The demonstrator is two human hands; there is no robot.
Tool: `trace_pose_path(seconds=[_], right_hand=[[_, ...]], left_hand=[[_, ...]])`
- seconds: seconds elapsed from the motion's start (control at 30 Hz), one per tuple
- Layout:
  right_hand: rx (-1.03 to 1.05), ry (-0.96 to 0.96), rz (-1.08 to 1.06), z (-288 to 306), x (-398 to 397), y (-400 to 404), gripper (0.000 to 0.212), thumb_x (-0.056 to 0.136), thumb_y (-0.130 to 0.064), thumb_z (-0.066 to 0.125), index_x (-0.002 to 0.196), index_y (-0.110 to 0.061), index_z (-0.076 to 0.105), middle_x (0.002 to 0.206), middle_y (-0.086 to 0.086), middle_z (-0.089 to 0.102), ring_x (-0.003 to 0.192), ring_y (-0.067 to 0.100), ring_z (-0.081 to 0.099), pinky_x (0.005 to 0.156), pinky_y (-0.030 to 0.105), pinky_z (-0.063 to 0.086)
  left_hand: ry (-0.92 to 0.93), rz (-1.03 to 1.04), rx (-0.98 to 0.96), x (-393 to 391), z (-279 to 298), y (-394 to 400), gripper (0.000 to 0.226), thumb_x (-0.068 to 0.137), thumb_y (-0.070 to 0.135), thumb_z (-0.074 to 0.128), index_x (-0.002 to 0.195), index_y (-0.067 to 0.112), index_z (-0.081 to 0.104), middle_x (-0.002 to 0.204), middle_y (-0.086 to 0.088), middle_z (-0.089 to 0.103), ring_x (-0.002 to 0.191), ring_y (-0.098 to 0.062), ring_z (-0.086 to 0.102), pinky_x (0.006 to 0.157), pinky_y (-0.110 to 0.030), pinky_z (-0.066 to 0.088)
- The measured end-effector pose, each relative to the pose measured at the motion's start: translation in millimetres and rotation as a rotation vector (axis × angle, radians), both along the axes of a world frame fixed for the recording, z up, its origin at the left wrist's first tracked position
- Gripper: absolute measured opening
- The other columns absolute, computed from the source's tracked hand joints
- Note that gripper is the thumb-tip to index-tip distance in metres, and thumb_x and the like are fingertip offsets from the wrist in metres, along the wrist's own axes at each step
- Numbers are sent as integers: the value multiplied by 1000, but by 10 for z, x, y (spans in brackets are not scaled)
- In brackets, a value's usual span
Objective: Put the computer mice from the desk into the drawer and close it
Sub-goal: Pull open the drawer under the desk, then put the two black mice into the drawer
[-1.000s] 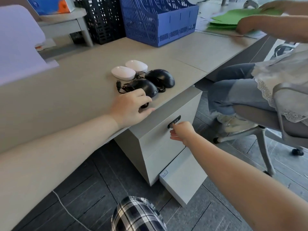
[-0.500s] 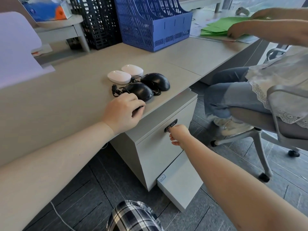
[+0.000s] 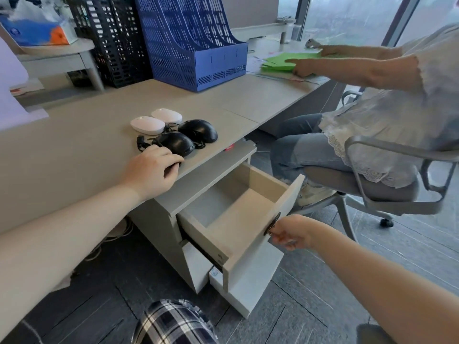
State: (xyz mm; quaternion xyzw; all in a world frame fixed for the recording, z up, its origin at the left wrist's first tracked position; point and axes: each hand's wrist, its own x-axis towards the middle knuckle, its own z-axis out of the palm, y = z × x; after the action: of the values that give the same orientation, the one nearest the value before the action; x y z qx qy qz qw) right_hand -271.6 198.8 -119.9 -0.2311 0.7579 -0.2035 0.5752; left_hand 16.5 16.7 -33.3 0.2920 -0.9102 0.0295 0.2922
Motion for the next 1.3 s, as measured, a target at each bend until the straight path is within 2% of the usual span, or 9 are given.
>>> trace_pose_path(seconds=[0.13,0.27,0.4,0.5,0.7,0.8,0.9,1.2,1.3], right_hand=[[77,122,76,96,-139,273,13,90,-18,58,83,-6,58,67,5,58,45,11,50,53,22,41],[-78,866,297,172,-204,319,84,58,-45,79,127,-10,44,116,10,55,111,28,51,87,40,52],[-496,1168,474,211,-192,325,69,81,-9,61,143,-23,35,146,5,38,141,27,24,108,46,39],[-512,1086,725,157,-168,290,37,86,-6,46,115,-15,66,117,4,65,117,23,52,104,36,41],[-433,1075,689,220,-207,300,33,83,-12,46,95,-17,77,99,-1,75,93,21,65,78,32,56],[-283,1109,723,332,-241,328,26,79,-12,48,75,-12,73,74,1,69,68,22,57,50,20,43],[-202,1158,735,350,-271,370,27,77,-12,46,51,-13,48,54,-1,46,58,22,43,46,20,33],[4,1196,795,349,-253,463,22,80,-16,40,58,-17,45,57,-4,42,66,22,48,58,27,45],[-40,1231,746,344,-216,405,26,86,-20,38,73,-17,60,68,-4,52,66,20,51,62,26,46]], left_hand=[[-11,27,1,-6,-6,-6,41,81,31,40,92,11,74,79,-7,69,75,-33,56,61,-44,53],[-1,40,4,-8,-8,-3,42,80,32,40,92,11,74,79,-8,69,75,-34,56,60,-43,53],[-3,45,16,10,-9,8,43,80,33,39,94,11,74,80,-7,69,75,-33,55,60,-42,53],[-11,42,27,8,6,0,43,80,33,39,94,11,74,81,-6,68,77,-32,56,62,-40,52],[-20,34,29,10,2,-8,42,80,32,40,92,10,74,79,-8,68,74,-33,57,63,-40,52],[-18,40,30,-2,4,-8,43,80,33,40,93,11,74,79,-9,68,74,-34,57,65,-42,52],[-19,51,32,0,1,-12,44,80,34,39,93,11,74,80,-8,68,75,-34,57,65,-42,52],[-44,64,75,8,-1,-28,44,81,36,38,94,13,73,80,-4,67,78,-30,56,64,-44,53],[-36,73,86,6,13,-16,44,82,38,39,95,13,73,81,-4,68,81,-29,57,66,-43,53]])
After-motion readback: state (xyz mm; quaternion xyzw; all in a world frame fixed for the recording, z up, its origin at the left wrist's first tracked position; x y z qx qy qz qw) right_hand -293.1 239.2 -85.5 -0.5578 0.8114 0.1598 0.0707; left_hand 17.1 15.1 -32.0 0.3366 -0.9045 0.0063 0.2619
